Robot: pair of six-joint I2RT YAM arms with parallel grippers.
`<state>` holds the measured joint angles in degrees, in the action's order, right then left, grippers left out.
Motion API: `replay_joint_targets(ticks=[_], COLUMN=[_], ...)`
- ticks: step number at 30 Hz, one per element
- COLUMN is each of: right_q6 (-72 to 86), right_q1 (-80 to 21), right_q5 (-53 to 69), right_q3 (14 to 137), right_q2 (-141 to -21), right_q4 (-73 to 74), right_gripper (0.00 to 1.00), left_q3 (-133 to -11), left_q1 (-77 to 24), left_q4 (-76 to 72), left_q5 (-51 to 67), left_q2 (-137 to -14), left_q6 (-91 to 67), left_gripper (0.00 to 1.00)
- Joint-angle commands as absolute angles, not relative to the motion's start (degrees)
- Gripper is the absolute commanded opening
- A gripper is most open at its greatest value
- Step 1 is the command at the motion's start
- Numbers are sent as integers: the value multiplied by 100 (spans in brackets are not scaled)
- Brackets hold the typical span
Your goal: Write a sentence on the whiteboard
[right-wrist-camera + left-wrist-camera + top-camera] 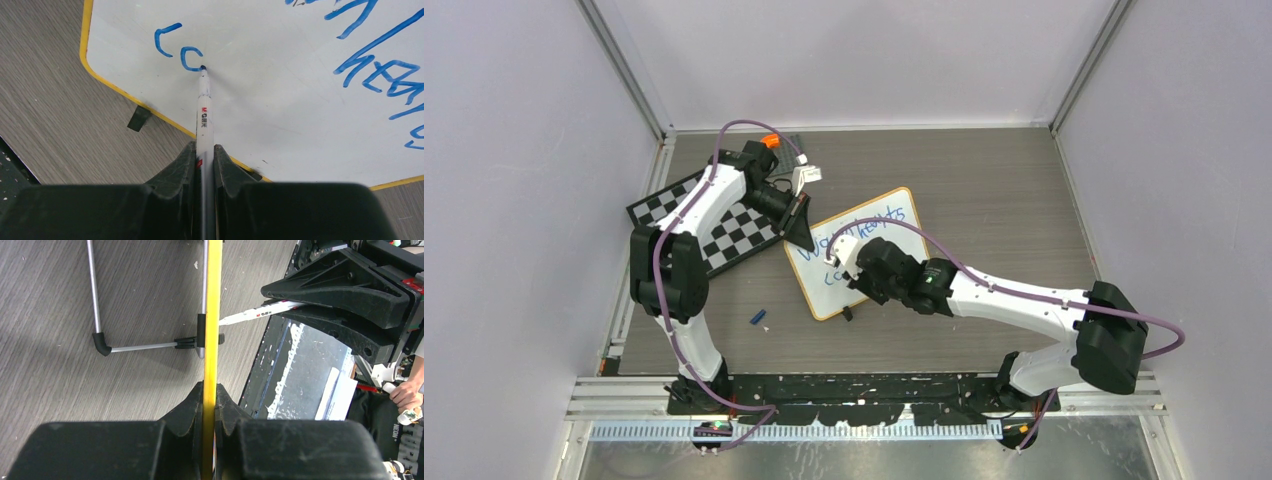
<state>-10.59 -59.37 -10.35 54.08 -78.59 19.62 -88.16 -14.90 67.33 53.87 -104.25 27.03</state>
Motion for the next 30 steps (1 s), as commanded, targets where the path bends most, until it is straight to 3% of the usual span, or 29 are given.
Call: replay_joint_targets(ticks=[1, 30], right_q6=[-1013, -998], right_q1=[-5887, -5819], right_q5=[-1134, -834], right_q3=[5770, 5754], right_q2=[-7846, -7538], right_q4=[1722, 1984], right_gripper=[0, 0], left_q3=[-8912, -8921], left_q1=[-1538, -1538], left_q4=[6583, 6605], left_q5=[5396, 5371], left_q2=[-10564, -10556], left_q6=[2617, 2608], left_gripper=[0, 0])
